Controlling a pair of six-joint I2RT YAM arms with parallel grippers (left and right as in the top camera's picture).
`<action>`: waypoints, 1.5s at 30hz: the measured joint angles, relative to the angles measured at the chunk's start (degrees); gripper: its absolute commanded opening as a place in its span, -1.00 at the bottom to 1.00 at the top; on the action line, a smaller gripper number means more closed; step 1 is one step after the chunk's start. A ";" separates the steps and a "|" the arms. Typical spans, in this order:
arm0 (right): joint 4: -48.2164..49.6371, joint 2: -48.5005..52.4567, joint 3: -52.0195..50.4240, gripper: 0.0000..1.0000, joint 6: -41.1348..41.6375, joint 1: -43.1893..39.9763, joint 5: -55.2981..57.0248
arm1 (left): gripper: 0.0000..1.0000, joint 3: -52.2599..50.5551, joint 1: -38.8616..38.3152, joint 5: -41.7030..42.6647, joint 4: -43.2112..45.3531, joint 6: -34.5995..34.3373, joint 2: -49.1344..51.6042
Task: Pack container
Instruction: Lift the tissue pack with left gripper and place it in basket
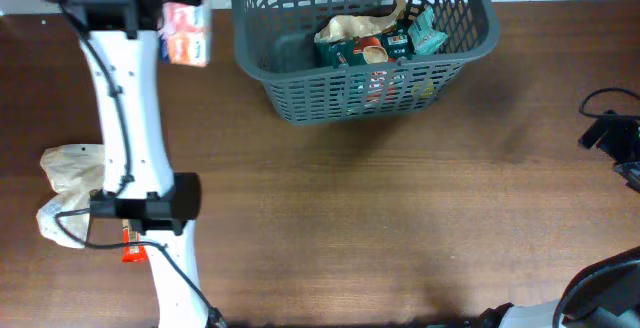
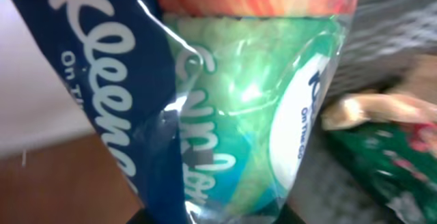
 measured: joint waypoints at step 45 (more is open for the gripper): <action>0.00 0.00 0.00 0.98 0.07 0.00 0.00 | 0.69 -22.03 -20.39 -7.80 8.55 27.36 0.04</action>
